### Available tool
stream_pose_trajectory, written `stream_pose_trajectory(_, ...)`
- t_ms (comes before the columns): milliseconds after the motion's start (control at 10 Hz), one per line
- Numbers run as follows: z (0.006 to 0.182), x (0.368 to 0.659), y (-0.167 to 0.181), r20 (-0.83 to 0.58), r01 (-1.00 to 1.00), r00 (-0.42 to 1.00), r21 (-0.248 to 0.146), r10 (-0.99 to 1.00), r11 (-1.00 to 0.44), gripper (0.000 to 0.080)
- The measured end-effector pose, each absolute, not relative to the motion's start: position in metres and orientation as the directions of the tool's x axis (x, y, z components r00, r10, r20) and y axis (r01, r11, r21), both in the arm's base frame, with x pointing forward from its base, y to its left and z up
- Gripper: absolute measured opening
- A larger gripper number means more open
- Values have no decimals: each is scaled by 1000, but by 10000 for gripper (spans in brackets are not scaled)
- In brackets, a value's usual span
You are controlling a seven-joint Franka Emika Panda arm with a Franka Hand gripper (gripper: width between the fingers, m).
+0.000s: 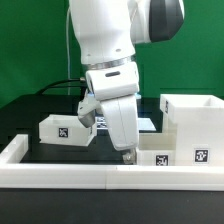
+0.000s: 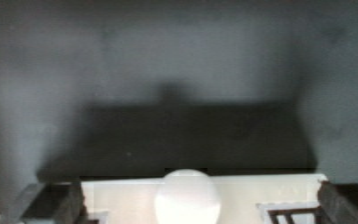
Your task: Assemble drawer
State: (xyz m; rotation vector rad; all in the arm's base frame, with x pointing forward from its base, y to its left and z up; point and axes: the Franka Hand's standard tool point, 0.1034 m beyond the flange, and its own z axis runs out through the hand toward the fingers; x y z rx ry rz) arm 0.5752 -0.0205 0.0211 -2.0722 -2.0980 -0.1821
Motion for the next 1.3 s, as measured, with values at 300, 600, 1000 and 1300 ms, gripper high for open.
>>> stream_pose_trajectory(300, 17, 568, -15, 223, 999, -9, -47, 975, 20, 649)
stream_pose_trajectory(600, 12, 564, -8, 214, 1000, -14, -19, 977, 19, 649)
stream_pose_trajectory(1000, 15, 567, 10, 211, 999, -37, -18, 977, 42, 649)
stream_pose_trajectory(1300, 14, 567, 10, 211, 999, -37, -18, 977, 41, 649)
